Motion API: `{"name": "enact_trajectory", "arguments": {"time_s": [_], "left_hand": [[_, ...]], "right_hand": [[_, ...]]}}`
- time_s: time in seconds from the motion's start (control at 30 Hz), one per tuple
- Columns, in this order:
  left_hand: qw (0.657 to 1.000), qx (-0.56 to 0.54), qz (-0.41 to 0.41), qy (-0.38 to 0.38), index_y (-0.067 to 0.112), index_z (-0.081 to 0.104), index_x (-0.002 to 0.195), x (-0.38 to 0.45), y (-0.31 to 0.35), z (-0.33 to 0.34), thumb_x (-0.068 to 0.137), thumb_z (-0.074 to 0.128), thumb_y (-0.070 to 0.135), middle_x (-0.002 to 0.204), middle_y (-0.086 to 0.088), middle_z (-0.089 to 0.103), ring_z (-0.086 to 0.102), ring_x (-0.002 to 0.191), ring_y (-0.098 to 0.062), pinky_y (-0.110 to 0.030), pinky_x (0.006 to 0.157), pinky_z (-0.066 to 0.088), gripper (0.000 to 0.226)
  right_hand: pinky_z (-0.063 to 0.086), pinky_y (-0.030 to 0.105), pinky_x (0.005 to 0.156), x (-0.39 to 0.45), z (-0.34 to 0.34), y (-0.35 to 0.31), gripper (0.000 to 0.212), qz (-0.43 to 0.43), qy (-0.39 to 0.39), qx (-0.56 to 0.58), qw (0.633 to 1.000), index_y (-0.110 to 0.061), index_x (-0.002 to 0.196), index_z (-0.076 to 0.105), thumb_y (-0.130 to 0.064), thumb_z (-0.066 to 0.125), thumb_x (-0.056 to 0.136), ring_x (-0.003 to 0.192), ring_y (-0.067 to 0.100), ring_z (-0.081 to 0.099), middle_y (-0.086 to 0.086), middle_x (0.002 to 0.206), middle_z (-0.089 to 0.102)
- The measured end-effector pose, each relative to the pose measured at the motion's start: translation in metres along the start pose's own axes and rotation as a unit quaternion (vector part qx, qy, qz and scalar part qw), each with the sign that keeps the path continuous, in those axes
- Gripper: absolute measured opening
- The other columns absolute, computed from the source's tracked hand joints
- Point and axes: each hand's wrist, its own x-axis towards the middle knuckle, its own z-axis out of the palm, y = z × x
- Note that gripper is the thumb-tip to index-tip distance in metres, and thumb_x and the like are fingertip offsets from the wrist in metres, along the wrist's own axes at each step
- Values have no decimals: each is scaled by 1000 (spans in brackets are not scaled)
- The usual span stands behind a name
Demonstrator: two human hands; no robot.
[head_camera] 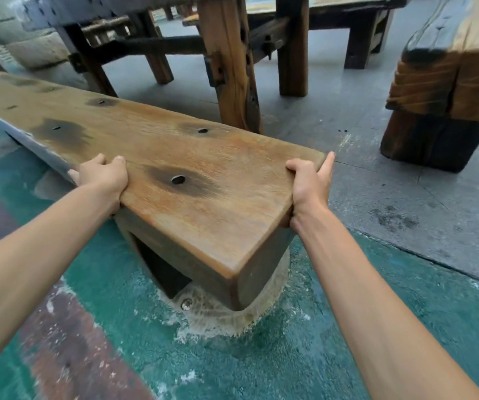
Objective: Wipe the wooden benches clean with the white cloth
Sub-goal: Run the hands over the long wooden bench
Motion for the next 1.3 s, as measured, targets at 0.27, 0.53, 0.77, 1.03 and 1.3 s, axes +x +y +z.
{"name": "enact_trajectory", "arguments": {"time_s": [0.27, 0.53, 0.77, 1.03, 1.3], "left_hand": [[980, 190, 38, -45, 18, 33, 155, -42, 17, -9, 97, 37, 48, 161, -29, 18, 30, 144, -42, -45, 114, 32, 65], [959, 265, 64, -82, 24, 9, 161, -73, 9, -16, 101, 23, 53, 163, -29, -14, 24, 146, -52, -50, 118, 29, 68], [962, 261, 31, -71, 24, 15, 160, -78, 17, -12, 102, 21, 48, 165, -27, -8, 31, 143, -51, -50, 112, 36, 63], [863, 399, 302, -73, 15, 60, 125, -138, 40, -14, 102, 36, 33, 151, -16, 41, 41, 136, -35, -54, 107, 36, 37], [615, 431, 540, -380, 32, 21, 157, -293, 111, -25, 93, 52, 28, 169, -9, -13, 0, 157, -29, -54, 119, 27, 71]], "right_hand": [[38, 52, 117, -3, -4, 5, 114, -20, 0, 7, 1000, -40, 162, 9, -33, 70, 66, 147, 27, 38, -4, 168, 24], [40, 48, 118, 8, -6, 19, 116, -45, -5, 25, 999, -33, 163, 13, -23, 76, 67, 143, 25, 45, 3, 166, 30], [40, 49, 117, 13, -14, 23, 111, -50, 2, 15, 999, -34, 163, 14, -22, 78, 73, 142, 25, 45, 2, 166, 31], [17, 46, 127, 6, -22, -17, 86, 0, -43, -246, 968, -35, 164, 7, -35, 61, 98, 156, 35, 19, 8, 173, 3], [23, 45, 126, -51, -103, -112, 68, 90, -173, -519, 832, -39, 161, 22, -55, 49, 102, 153, 36, 30, 8, 164, 36]]}}
